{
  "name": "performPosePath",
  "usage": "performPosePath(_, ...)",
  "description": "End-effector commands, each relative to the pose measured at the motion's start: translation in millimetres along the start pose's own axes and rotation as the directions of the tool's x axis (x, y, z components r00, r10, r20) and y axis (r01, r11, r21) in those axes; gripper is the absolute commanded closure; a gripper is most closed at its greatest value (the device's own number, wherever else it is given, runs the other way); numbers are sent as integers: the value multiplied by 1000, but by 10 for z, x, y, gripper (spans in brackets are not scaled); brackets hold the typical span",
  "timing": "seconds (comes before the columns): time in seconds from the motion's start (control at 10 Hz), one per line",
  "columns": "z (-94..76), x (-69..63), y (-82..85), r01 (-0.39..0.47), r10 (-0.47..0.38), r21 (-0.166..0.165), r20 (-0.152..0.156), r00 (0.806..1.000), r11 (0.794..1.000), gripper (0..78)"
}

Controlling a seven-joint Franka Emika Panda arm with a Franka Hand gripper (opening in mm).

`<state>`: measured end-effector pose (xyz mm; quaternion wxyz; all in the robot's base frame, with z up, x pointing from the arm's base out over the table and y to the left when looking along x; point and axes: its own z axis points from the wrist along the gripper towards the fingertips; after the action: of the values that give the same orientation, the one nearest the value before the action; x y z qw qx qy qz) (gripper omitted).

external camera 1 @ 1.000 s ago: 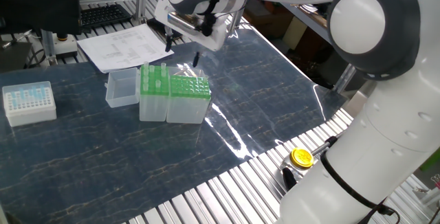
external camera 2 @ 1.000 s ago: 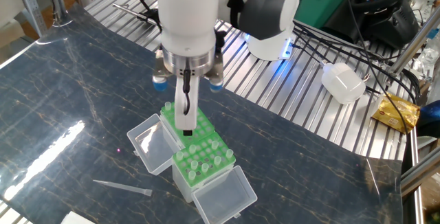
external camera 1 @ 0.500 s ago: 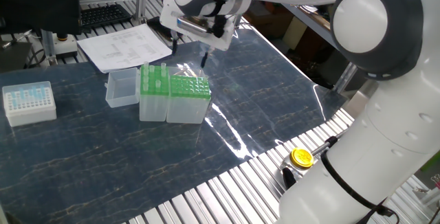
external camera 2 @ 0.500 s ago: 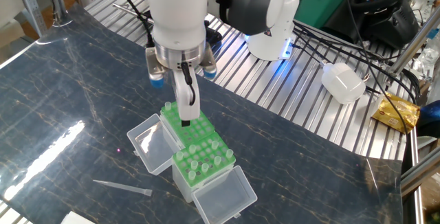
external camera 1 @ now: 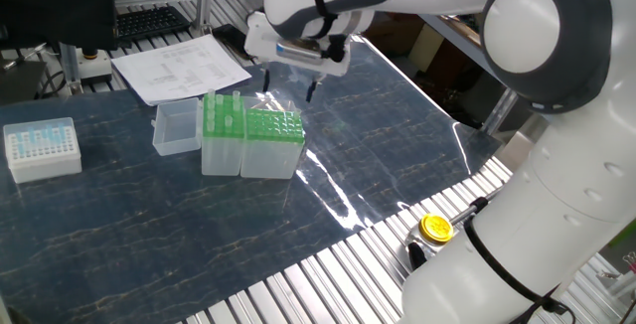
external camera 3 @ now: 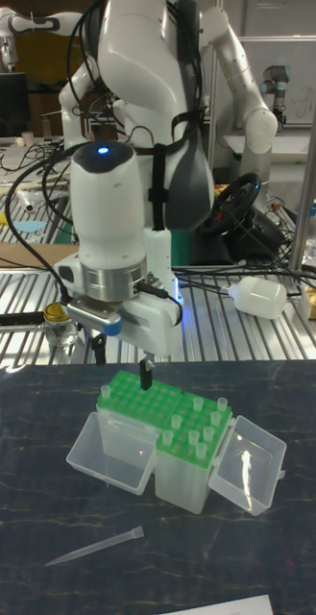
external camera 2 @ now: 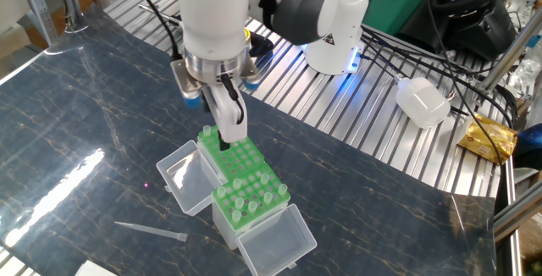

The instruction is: Transfer all large pipette tips from one holder to another

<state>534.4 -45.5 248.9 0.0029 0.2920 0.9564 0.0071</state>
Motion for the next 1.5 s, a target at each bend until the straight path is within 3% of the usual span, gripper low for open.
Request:
performPosePath(0.1,92,-4,-94,62,-63,23,21,998,998,2)
performPosePath(0.5,233,-15,-213,126,-127,17,24,992,992,2)
performPosePath(1.5,386,-29,-362,218,-218,2,14,976,976,2)
